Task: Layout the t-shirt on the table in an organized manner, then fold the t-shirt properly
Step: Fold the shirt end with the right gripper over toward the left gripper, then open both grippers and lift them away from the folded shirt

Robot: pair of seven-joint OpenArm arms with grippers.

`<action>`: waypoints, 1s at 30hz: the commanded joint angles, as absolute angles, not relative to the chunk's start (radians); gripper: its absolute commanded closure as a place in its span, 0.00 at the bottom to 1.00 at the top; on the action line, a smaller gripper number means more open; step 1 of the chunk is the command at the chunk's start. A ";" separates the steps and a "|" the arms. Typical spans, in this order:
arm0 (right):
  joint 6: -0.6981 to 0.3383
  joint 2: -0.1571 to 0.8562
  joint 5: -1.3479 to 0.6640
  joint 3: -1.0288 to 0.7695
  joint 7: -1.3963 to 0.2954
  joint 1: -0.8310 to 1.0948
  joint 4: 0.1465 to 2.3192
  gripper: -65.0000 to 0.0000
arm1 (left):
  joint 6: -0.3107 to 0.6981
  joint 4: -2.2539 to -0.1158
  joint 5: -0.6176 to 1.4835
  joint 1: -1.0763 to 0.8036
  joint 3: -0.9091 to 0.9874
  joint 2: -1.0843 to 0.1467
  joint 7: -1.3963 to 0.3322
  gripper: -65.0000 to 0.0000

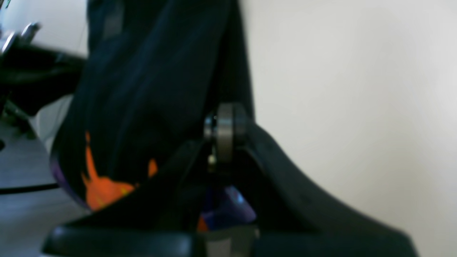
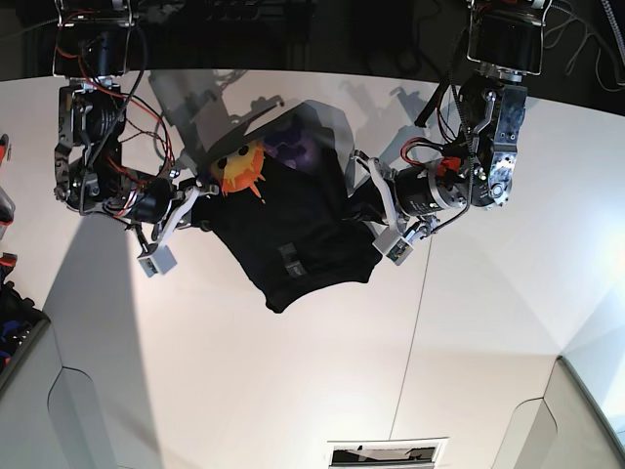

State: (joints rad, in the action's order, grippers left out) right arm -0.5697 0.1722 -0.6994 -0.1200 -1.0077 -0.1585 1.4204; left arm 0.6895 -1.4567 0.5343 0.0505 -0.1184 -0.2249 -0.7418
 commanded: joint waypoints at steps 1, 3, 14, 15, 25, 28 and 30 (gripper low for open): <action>-0.580 0.167 -0.723 -0.123 -0.994 -0.156 1.452 1.00 | 0.698 -1.458 0.559 0.081 -0.117 -0.229 -0.711 1.00; -0.580 0.146 -0.723 -0.123 -0.993 -0.118 1.483 1.00 | 0.698 -1.439 0.561 0.094 -0.117 -0.229 -0.710 1.00; -0.580 0.086 -0.688 -0.137 -0.985 -0.047 1.589 1.00 | 0.698 -1.390 0.648 0.133 -0.102 -0.231 -0.754 1.00; -0.580 0.092 -0.688 -0.146 -0.985 -0.047 1.595 1.00 | 0.698 -1.396 0.679 0.133 -0.088 -0.231 -0.770 1.00; -0.580 0.193 -0.757 -0.342 -1.043 0.021 1.671 1.00 | 0.698 -1.721 0.838 0.001 0.118 -0.262 -0.967 1.00; -0.580 0.234 -0.771 -0.405 -1.048 0.103 1.726 1.00 | 0.698 -1.798 0.853 -0.118 0.155 -0.303 -0.968 1.00; -0.580 0.264 -0.783 -0.443 -1.048 0.168 1.763 1.00 | 0.698 -1.848 0.854 -0.204 0.187 -0.327 -0.970 1.00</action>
State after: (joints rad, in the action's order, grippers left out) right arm -0.5735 0.2512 -0.7612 -0.4389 -1.0641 0.1780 1.7462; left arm 0.6899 -1.8290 0.8272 -0.2207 0.1829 -0.3195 -0.9909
